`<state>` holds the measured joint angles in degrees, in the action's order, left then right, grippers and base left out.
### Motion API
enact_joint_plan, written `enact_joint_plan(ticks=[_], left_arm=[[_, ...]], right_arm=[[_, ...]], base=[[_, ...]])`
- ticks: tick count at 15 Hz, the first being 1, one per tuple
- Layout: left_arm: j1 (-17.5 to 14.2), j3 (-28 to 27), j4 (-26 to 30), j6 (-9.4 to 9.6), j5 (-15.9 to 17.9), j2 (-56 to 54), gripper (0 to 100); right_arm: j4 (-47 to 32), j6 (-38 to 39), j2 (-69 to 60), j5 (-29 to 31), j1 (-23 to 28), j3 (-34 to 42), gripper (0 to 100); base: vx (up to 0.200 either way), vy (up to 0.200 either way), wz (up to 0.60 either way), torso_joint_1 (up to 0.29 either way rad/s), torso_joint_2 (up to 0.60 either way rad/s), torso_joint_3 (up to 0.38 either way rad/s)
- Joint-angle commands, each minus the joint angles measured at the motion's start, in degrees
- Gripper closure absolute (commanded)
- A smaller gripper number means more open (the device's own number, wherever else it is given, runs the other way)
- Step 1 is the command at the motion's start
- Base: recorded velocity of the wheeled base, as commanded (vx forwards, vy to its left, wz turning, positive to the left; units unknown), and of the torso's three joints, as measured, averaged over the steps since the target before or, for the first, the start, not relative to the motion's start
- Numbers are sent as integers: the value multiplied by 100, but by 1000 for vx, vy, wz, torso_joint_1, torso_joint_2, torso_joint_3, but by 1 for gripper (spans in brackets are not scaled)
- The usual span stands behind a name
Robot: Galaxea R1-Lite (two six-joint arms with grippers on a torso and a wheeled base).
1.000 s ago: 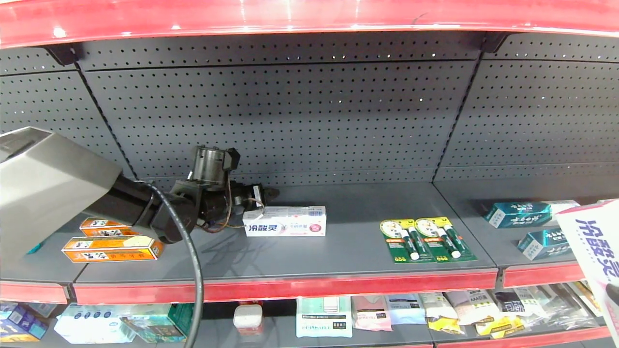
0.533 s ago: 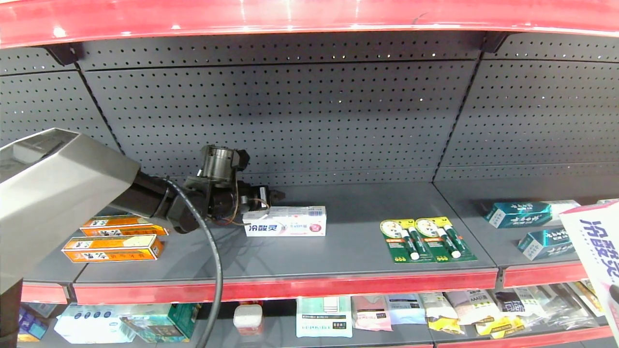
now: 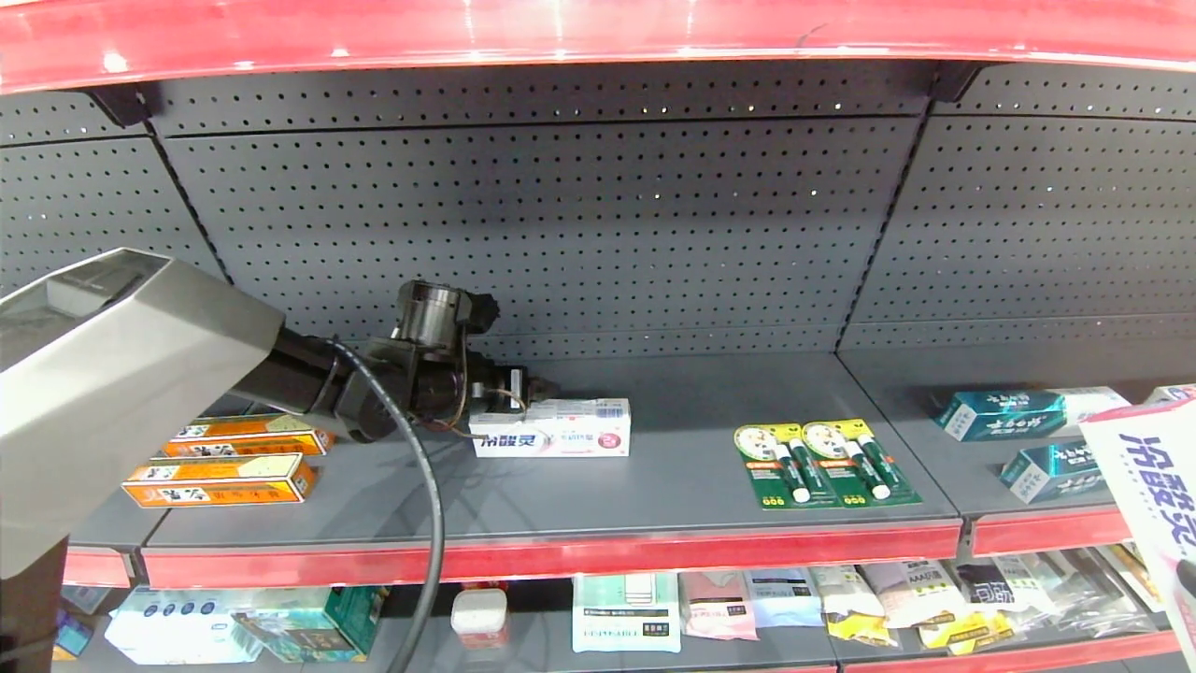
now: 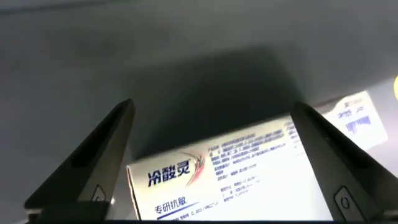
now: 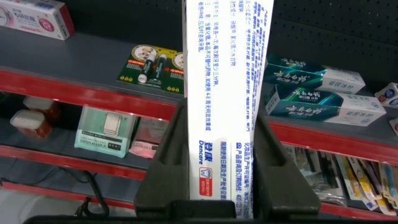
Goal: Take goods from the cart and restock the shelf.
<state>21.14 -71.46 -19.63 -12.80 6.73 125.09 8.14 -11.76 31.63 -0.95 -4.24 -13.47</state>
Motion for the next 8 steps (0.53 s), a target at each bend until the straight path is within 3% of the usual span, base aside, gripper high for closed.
enact_joint_plan(ticks=[1,4,8], left_arm=[[66,-122,12,6,13,86,0],[189,-571,161,-21,13,235,0],[189,-694,196,6,13,332,0]], right_arm=[[3,-1,1,-2,2,2,100],[3,-1,1,-2,2,2,100],[12,-1,-26,7,2,55,100]], base=[[0,0,0,0,0,0],[0,0,0,0,0,0],[0,0,0,0,0,0]])
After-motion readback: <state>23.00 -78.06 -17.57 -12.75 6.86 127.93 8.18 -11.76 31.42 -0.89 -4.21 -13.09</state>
